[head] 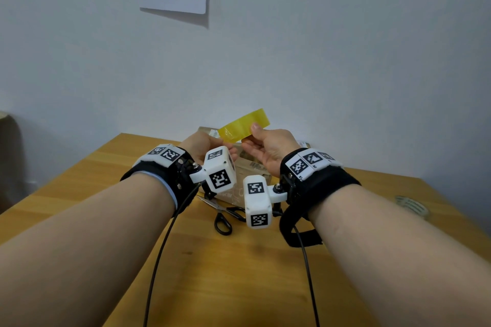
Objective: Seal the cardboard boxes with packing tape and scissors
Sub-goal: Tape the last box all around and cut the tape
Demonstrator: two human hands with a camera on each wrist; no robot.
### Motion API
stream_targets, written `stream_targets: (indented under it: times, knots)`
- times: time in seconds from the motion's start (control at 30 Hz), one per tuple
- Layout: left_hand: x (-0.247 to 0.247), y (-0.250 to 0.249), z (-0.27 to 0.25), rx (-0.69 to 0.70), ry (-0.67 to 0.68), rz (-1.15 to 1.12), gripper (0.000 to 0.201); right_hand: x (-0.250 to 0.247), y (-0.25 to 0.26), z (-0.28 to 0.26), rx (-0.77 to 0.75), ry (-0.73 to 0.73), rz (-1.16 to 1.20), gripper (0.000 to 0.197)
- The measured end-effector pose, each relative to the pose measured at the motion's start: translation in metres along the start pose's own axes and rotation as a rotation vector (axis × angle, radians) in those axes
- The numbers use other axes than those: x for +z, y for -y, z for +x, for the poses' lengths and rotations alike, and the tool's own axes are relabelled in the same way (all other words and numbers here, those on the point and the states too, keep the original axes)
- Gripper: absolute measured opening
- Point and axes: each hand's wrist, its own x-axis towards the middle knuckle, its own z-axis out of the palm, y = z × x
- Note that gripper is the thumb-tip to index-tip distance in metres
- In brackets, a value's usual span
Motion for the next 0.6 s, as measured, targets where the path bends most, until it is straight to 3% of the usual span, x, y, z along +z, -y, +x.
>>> stream_targets:
  times: [0.23,0.33,0.47,0.6]
  knots:
    - [0.007,-0.005,-0.002,0.046,0.019,-0.008,0.029,-0.002,0.001,-0.002,-0.001,0.026,0.089,0.012]
    - [0.013,-0.007,-0.002,0.124,-0.064,0.067,0.027,-0.007,-0.001,-0.002,0.023,0.035,0.05,0.018]
    - [0.022,-0.015,-0.004,0.31,-0.219,0.218,0.031,-0.017,-0.003,-0.003,0.053,0.011,-0.391,0.033]
    - [0.01,-0.02,0.001,0.482,-0.404,0.592,0.009,-0.027,0.002,0.006,-0.249,-0.088,-1.024,0.041]
